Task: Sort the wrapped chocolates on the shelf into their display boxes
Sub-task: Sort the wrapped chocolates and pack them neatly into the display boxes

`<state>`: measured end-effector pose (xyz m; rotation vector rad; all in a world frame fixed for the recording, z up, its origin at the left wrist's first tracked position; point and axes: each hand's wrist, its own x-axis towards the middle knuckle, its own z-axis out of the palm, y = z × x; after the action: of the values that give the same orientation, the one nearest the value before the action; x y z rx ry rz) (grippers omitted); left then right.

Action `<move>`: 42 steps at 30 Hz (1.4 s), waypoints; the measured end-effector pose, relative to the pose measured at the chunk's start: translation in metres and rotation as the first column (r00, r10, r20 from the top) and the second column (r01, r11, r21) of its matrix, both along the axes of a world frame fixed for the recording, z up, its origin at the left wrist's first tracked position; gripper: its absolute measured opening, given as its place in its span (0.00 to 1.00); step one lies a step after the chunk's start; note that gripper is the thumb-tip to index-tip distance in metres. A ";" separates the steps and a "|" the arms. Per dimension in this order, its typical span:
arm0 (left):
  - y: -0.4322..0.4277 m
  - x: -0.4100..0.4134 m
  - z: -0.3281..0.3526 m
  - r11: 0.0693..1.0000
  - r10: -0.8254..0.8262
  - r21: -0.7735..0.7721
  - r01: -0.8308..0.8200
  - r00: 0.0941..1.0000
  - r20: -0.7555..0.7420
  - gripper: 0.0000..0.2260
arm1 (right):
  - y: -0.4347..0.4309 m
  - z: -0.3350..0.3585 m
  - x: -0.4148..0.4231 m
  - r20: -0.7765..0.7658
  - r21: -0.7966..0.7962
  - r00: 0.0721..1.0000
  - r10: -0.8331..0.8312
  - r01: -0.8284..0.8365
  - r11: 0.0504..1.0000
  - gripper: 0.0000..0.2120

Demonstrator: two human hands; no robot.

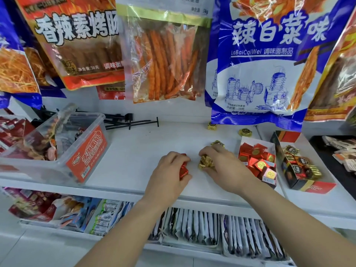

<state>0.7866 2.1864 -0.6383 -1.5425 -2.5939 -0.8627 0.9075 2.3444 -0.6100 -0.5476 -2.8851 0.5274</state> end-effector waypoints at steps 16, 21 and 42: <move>0.014 -0.006 -0.007 0.994 0.021 -0.109 -0.020 1.000 0.014 0.16 | 0.033 -0.003 -0.006 0.034 0.174 0.986 -0.161 0.153 0.973 0.24; 0.012 -0.007 -0.008 0.996 0.033 -0.083 -0.034 0.999 -0.008 0.14 | 0.034 -0.005 -0.007 0.064 0.203 0.984 -0.165 0.149 0.968 0.25; -0.002 -0.023 -0.001 0.984 0.159 0.050 -0.171 0.971 0.179 0.13 | 0.018 -0.009 -0.018 0.076 0.053 0.997 0.024 -0.028 0.998 0.25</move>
<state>0.7640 2.1847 -0.6388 -1.2664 -2.7322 -1.0990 0.8896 2.3625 -0.6186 -0.5341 -2.9720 0.4408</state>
